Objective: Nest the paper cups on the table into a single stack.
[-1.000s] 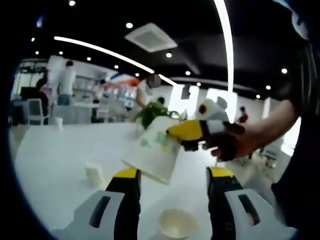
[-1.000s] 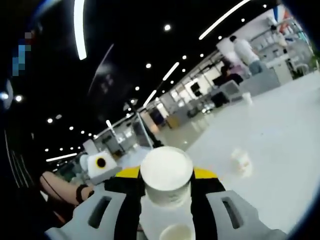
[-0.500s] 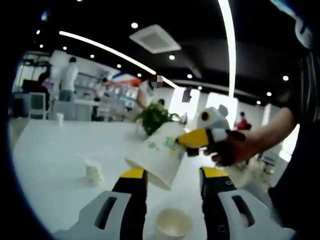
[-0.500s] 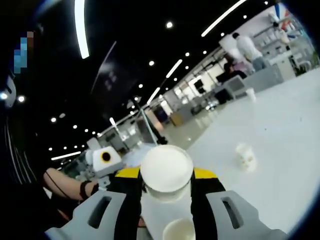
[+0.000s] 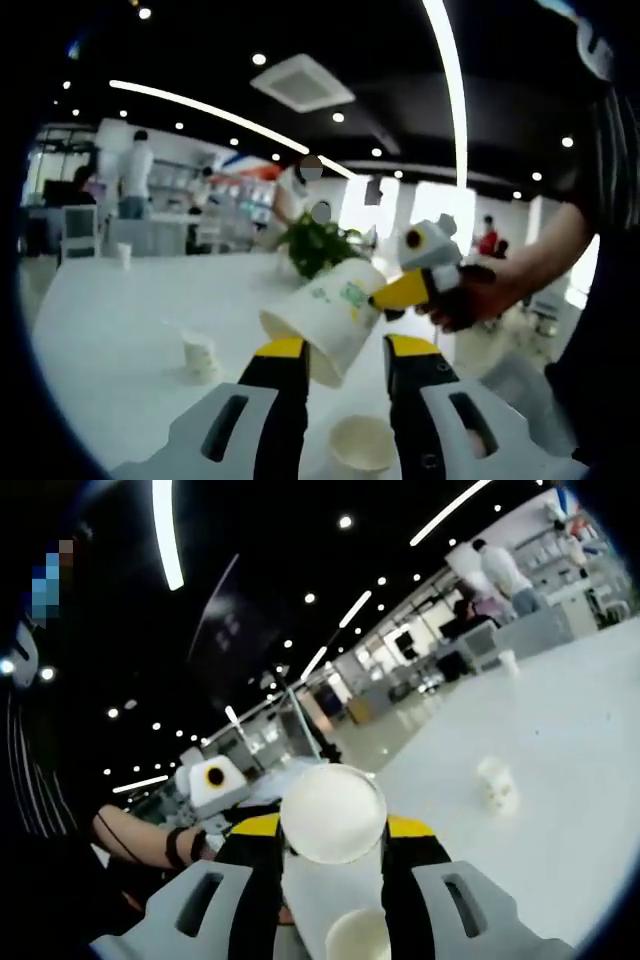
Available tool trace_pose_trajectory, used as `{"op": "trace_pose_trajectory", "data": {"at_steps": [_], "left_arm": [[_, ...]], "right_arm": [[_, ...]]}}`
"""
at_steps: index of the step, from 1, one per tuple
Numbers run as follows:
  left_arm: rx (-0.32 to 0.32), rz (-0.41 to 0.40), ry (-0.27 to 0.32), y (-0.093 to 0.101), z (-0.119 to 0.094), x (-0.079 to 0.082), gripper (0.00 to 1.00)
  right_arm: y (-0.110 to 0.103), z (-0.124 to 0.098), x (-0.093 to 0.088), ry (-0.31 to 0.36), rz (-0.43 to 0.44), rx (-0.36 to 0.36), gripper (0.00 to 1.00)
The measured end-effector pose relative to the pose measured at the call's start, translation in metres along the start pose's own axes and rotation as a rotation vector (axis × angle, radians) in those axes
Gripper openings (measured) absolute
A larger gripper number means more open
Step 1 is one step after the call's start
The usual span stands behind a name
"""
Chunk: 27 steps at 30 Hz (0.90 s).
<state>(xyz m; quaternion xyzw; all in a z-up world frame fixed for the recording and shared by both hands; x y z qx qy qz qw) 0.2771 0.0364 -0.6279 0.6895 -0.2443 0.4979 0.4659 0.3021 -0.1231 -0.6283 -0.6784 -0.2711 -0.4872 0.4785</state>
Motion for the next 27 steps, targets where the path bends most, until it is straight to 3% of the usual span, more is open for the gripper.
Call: {"op": "trace_pose_trajectory", "data": {"at_steps": [9,18,27], "left_arm": [[-0.002,0.026,-0.010,-0.002,-0.003,-0.002,0.15],[-0.024,0.019,-0.017,-0.001,-0.004,-0.001,0.12],[-0.064,0.065,-0.064,0.004,-0.006,0.002,0.08]], "right_arm": [[-0.003,0.002,-0.003,0.002,0.019,0.035,0.34],[-0.003,0.001,-0.006,0.022,0.034,0.070,0.34],[-0.005,0.000,-0.012,0.016,0.021,0.109,0.35]]}}
Point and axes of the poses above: the point that each gripper's makers call its tool centre point, and the gripper's own axes: z roughly forward along the fingers, y roughly to its right, x roughly out of its top, the point moved 7 cm from there along -z, roughly backward along the fingers, and after that the axes turned 11 degrees about -z, right-handed, at the moved point
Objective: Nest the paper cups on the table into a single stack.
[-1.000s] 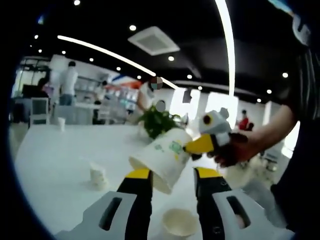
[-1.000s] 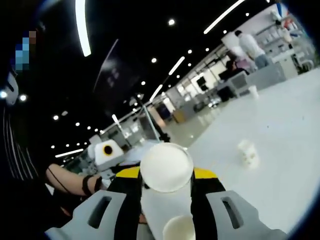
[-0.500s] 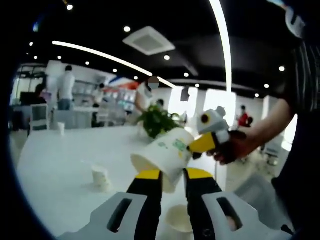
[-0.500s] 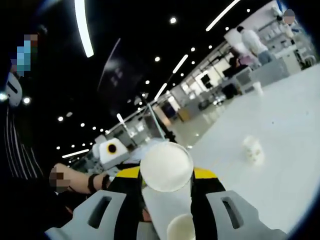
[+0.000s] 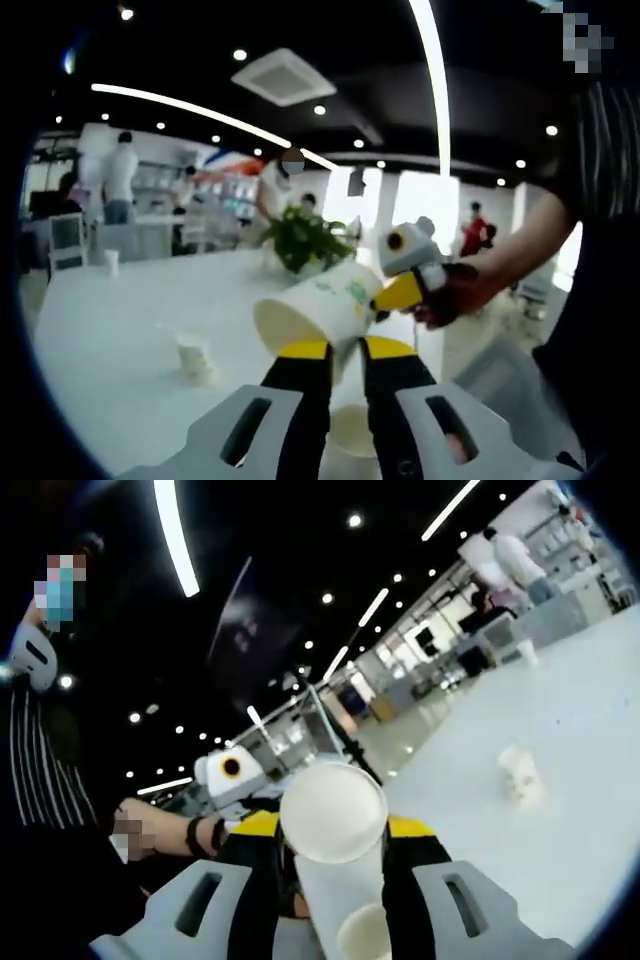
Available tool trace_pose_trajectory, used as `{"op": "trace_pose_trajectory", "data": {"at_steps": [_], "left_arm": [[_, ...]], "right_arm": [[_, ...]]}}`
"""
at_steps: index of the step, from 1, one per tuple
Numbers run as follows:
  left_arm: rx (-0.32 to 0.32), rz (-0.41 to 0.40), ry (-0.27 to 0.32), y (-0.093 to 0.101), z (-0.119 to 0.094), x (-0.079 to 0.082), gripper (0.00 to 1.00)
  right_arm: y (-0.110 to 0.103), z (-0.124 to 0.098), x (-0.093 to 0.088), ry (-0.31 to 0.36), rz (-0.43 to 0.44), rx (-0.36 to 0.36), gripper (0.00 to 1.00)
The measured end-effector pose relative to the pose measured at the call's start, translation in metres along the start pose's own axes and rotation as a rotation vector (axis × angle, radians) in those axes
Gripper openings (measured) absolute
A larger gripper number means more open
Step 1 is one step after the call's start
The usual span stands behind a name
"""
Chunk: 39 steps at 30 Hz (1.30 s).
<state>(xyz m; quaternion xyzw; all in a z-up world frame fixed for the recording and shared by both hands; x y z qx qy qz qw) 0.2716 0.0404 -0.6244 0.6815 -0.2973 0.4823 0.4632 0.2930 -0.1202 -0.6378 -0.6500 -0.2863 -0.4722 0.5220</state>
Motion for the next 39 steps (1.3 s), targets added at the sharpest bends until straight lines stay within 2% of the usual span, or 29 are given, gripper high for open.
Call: {"op": "trace_pose_trajectory", "data": {"at_steps": [5,7,9,11,14,19,31,39], "left_arm": [[-0.035,0.029,-0.040,0.005,-0.001,0.000,0.02],[-0.068,0.055,-0.054,0.010,0.000,-0.001,0.00],[-0.053,0.091,-0.076,0.009,0.000,-0.001,0.00],[-0.059,0.086,-0.075,0.009,0.000,0.000,0.00],[-0.063,0.088,-0.084,0.008,-0.001,0.003,0.00],[-0.066,0.092,-0.096,0.006,-0.003,0.004,0.00],[-0.096,0.111,-0.149,0.008,-0.001,0.009,0.00],[-0.113,0.116,-0.184,0.009,0.000,0.010,0.00]], "right_arm": [[0.000,-0.001,-0.006,0.002,0.002,0.005,0.36],[0.001,-0.003,-0.009,-0.014,-0.005,0.003,0.29],[0.000,-0.002,-0.012,-0.019,-0.005,0.008,0.29],[0.000,-0.001,-0.013,-0.023,-0.039,0.004,0.31],[-0.002,0.000,-0.014,-0.045,-0.053,0.010,0.32],[-0.003,0.001,-0.012,-0.045,-0.084,0.006,0.36],[-0.003,-0.003,-0.008,-0.043,-0.138,-0.021,0.46],[-0.003,-0.009,-0.007,-0.058,-0.198,-0.061,0.63]]}}
Point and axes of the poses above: the point that each gripper's makers call its tool centre point, and the gripper's own axes: z roughly forward along the fingers, y roughly to its right, x roughly out of its top, the point moved 7 cm from there along -z, roughly backward along the fingers, and after that the axes turned 11 degrees about -z, right-handed, at the moved point
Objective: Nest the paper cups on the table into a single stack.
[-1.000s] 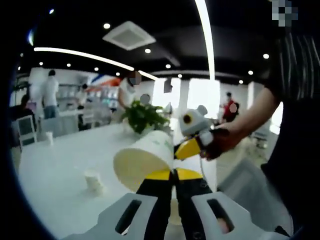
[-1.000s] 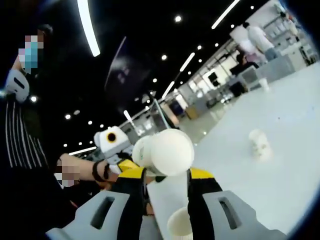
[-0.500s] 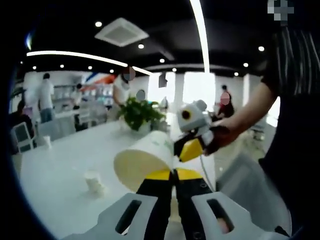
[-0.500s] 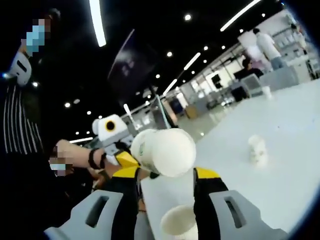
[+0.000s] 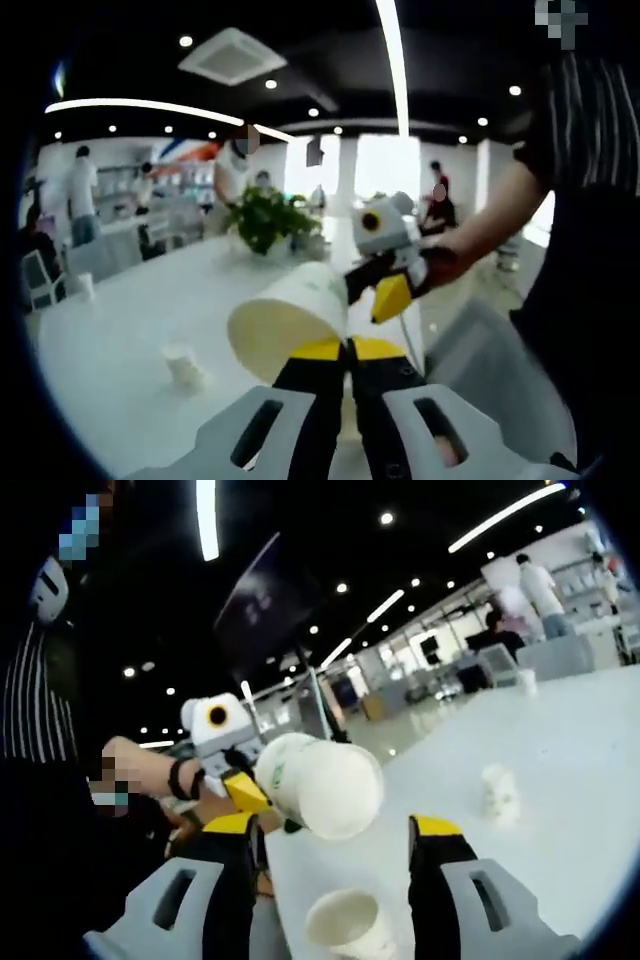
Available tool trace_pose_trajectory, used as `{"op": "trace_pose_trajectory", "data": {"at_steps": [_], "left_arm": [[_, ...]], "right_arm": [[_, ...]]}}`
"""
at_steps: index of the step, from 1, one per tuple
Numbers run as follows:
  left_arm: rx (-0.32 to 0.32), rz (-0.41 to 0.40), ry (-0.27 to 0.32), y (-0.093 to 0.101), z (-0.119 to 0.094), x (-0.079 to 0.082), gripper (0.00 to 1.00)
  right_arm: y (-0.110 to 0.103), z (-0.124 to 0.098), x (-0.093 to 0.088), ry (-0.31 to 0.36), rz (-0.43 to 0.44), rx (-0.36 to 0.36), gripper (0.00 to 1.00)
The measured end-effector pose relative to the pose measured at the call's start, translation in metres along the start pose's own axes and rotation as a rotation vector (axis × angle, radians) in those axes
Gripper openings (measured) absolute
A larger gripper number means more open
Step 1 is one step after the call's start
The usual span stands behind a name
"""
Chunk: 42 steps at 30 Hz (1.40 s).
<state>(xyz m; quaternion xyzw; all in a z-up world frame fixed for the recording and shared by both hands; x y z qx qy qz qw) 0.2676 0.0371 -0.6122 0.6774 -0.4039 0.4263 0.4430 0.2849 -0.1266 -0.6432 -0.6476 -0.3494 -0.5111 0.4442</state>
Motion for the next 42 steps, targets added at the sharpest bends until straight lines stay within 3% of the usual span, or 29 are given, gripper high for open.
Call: {"op": "trace_pose_trajectory", "data": {"at_steps": [8,13,19,22,26,37,42], "left_arm": [[-0.030,0.020,-0.047,0.003,0.001,0.002,0.00],[-0.039,0.023,-0.071,0.001,0.002,0.003,0.00],[-0.069,0.042,-0.138,0.002,0.008,0.002,0.00],[-0.087,0.074,-0.183,0.004,0.012,0.002,0.00],[-0.108,0.095,-0.243,0.004,0.014,0.001,0.00],[-0.131,0.132,-0.336,0.000,0.015,0.003,0.00],[-0.140,0.159,-0.434,0.000,0.014,0.000,0.00]], "right_arm": [[0.006,-0.010,0.001,-0.005,-0.068,-0.076,0.80],[0.007,-0.018,0.002,-0.019,-0.132,-0.099,0.81],[0.009,-0.028,-0.005,-0.048,-0.167,-0.139,0.90],[0.014,-0.037,-0.007,-0.055,-0.233,-0.199,1.00],[0.016,-0.046,-0.007,-0.064,-0.268,-0.228,1.00],[0.020,-0.052,-0.011,-0.058,-0.242,-0.259,1.00],[0.024,-0.055,-0.009,-0.052,-0.231,-0.269,1.00]]}}
Point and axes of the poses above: the point that each gripper's makers call its tool centre point, and the gripper's own axes: z roughly forward along the fingers, y roughly to its right, x roughly out of its top, the point moved 7 cm from there along -z, roughly backward along the fingers, and after that the axes turned 11 degrees about -z, right-handed, at the moved point
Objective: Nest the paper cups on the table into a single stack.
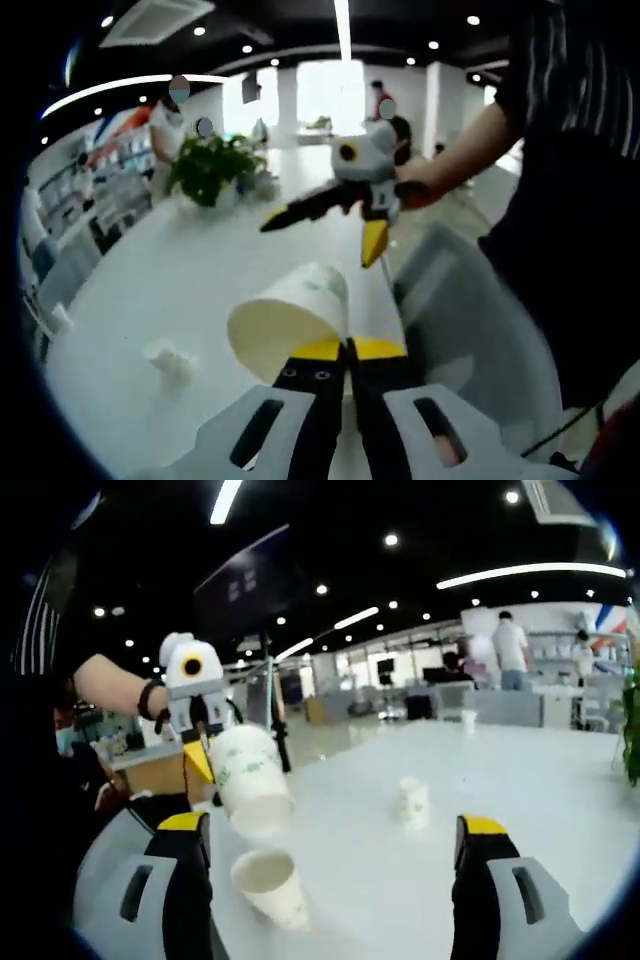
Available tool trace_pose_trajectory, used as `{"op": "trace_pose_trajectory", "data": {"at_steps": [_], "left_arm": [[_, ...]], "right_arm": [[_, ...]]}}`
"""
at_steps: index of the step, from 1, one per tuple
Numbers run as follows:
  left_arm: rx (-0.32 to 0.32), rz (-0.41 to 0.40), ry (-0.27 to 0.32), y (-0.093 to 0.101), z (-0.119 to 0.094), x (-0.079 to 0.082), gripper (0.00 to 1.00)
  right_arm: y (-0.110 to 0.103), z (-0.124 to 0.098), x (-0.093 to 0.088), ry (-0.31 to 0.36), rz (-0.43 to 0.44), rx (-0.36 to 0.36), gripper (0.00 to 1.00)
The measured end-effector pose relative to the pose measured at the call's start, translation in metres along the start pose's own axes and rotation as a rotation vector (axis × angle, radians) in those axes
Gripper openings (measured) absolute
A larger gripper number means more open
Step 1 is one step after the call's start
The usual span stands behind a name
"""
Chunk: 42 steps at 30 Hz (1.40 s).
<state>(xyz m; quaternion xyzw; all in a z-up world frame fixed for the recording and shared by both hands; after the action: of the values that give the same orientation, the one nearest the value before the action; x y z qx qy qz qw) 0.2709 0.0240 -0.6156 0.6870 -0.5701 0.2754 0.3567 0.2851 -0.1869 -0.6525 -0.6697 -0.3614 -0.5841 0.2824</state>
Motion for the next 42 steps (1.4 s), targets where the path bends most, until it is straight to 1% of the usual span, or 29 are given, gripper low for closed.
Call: {"op": "trace_pose_trajectory", "data": {"at_steps": [3,4,10,16,19,23,24,26,27,29,33,35,37,42], "left_arm": [[-0.006,0.013,-0.030,0.001,0.001,0.000,0.00],[-0.007,0.016,-0.051,0.001,0.001,-0.003,0.00],[-0.010,0.049,-0.125,0.003,0.006,-0.007,0.00],[-0.008,0.065,-0.185,0.001,0.010,-0.011,0.00],[-0.009,0.065,-0.205,0.000,0.011,-0.013,0.00],[-0.009,0.079,-0.264,-0.001,0.014,-0.015,0.00],[-0.020,0.080,-0.273,0.000,0.015,-0.015,0.00],[-0.026,0.104,-0.316,-0.001,0.017,-0.017,0.00],[-0.035,0.116,-0.329,0.000,0.019,-0.018,0.00],[-0.036,0.114,-0.344,-0.001,0.021,-0.017,0.00],[-0.028,0.148,-0.384,-0.006,0.024,-0.017,0.00],[-0.023,0.167,-0.419,-0.008,0.025,-0.017,0.00],[-0.033,0.182,-0.455,-0.009,0.027,-0.020,0.00],[-0.035,0.214,-0.482,-0.011,0.033,-0.017,0.00]], "right_arm": [[0.003,-0.001,0.001,0.008,0.002,-0.009,1.00],[0.003,-0.001,0.001,0.007,0.004,-0.010,1.00],[0.000,-0.003,-0.001,0.001,0.001,-0.017,0.99],[-0.001,-0.007,-0.005,-0.007,0.010,-0.019,0.99],[-0.001,-0.008,-0.006,-0.012,0.009,-0.022,0.98],[-0.002,-0.010,-0.010,-0.014,0.019,-0.024,0.98],[-0.002,-0.010,-0.010,-0.014,0.023,-0.023,0.98],[-0.003,-0.009,-0.012,-0.017,0.029,-0.021,0.97],[-0.004,-0.009,-0.013,-0.019,0.036,-0.019,0.97],[-0.004,-0.008,-0.014,-0.021,0.039,-0.016,0.97],[-0.005,-0.008,-0.014,-0.025,0.034,-0.006,0.96],[-0.004,-0.008,-0.014,-0.022,0.037,-0.008,0.96],[-0.002,-0.008,-0.016,-0.021,0.055,-0.016,0.96],[-0.001,-0.009,-0.016,-0.012,0.066,-0.024,0.96]]}}
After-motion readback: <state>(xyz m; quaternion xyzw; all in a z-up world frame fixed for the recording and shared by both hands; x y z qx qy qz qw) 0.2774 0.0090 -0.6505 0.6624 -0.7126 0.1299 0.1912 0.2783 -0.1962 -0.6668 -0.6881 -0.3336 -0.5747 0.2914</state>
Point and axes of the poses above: the point that each gripper's makers call its tool centre point, and the gripper's own axes: z roughly forward along the fingers, y roughly to its right, x roughly out of its top, the point moved 7 cm from there along -z, roughly backward along the fingers, and after that the axes turned 11 degrees about -z, right-handed, at the moved point
